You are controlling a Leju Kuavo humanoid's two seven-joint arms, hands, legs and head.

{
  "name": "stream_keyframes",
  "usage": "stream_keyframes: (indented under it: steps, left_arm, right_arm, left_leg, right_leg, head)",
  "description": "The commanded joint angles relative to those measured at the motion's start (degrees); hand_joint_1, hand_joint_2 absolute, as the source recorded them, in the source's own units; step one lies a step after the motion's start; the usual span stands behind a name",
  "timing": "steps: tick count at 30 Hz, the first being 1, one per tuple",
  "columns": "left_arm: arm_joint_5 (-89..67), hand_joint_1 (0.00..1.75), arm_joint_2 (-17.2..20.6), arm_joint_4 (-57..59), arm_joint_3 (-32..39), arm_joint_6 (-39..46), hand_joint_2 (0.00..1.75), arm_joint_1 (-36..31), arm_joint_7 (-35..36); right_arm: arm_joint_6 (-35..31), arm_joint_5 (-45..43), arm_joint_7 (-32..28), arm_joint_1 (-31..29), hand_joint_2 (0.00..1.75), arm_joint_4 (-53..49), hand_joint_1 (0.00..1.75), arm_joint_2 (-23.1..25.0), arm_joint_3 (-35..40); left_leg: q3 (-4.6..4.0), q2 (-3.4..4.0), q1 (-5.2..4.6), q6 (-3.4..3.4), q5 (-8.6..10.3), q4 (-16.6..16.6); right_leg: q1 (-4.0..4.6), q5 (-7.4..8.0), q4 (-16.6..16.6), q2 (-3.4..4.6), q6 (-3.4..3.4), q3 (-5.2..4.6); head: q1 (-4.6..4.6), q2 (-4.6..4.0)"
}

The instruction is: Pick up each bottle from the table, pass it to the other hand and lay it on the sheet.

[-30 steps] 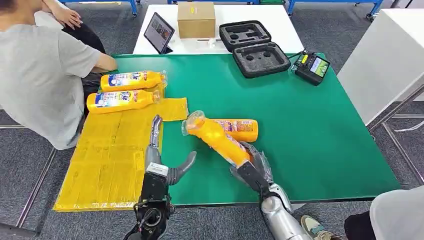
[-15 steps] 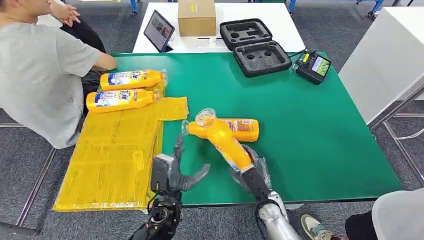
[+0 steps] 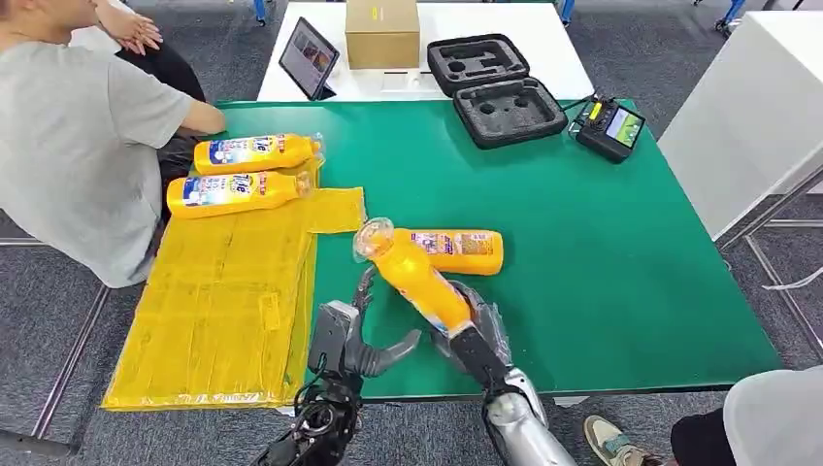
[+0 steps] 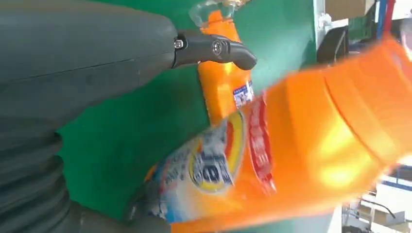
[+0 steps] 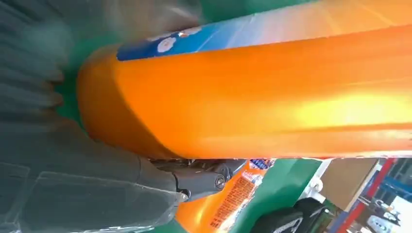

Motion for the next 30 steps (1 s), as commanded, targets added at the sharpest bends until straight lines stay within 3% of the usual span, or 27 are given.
stream_keyframes:
  steps: [1, 4, 5, 22, 23, 30]
  left_arm:
    - [2.91, 0.00, -1.14, 3.71, -0.19, 0.11, 1.75, -5.20, -0.18]
    - [4.78, 0.00, -1.20, 2.66, 0.07, -0.45, 1.75, -5.44, -0.79]
    - [5.28, 0.00, -1.16, 1.94, 0.00, -0.72, 0.00, -5.44, -0.72]
    - [9.84, 0.00, -0.10, -3.78, -0.77, -3.48, 0.00, -4.05, 0.56]
    - [9.78, 0.00, -0.07, -3.67, -1.02, -3.47, 1.75, -4.07, 0.59]
    - [8.47, 0.00, -0.78, -0.60, -2.20, -0.78, 1.75, -5.49, -1.15]
  right_arm:
    - [-3.55, 1.79, 0.27, -4.76, 1.75, 9.32, 1.75, 2.56, 5.42]
    - [-5.09, 1.85, 0.20, -5.38, 1.75, 11.08, 1.75, 2.77, 6.55]
    - [-5.65, 1.80, 0.25, -5.65, 1.75, 11.66, 1.75, 2.69, 6.77]
    - [-6.64, 1.87, 0.02, -6.42, 1.75, 15.05, 1.75, 4.21, 12.40]
    - [-6.70, 1.83, 0.02, -6.42, 1.75, 14.93, 1.75, 4.18, 12.59]
    - [-5.94, 2.10, 0.02, -6.52, 1.75, 13.76, 1.75, 4.88, 15.23]
  left_leg:
    - [0.10, 0.00, 0.07, -0.13, -0.03, 0.03]
    - [0.09, 0.00, 0.05, -0.11, -0.03, 0.01]
    - [0.14, 0.03, 0.07, -0.14, -0.05, 0.03]
    - [0.09, -0.02, 0.05, -0.11, 0.01, -0.01]
    - [0.16, 0.00, 0.08, -0.15, -0.04, 0.02]
    - [0.11, 0.01, 0.07, -0.14, -0.01, 0.02]
  right_leg:
    - [0.07, -0.02, 0.03, 0.08, -0.11, 0.08]
    - [0.05, -0.01, 0.02, 0.06, -0.09, 0.07]
    - [0.07, -0.03, 0.03, 0.11, -0.12, 0.11]
    - [0.04, -0.02, 0.01, 0.03, -0.07, 0.07]
    - [0.08, -0.05, 0.02, 0.07, -0.11, 0.14]
    - [0.06, -0.02, 0.02, 0.06, -0.08, 0.09]
  head:
    - [0.00, 0.00]
    - [-0.02, 0.00]
    - [-0.02, 0.00]
    - [-0.02, 0.00]
    - [-0.02, 0.00]
    - [-0.02, 0.00]
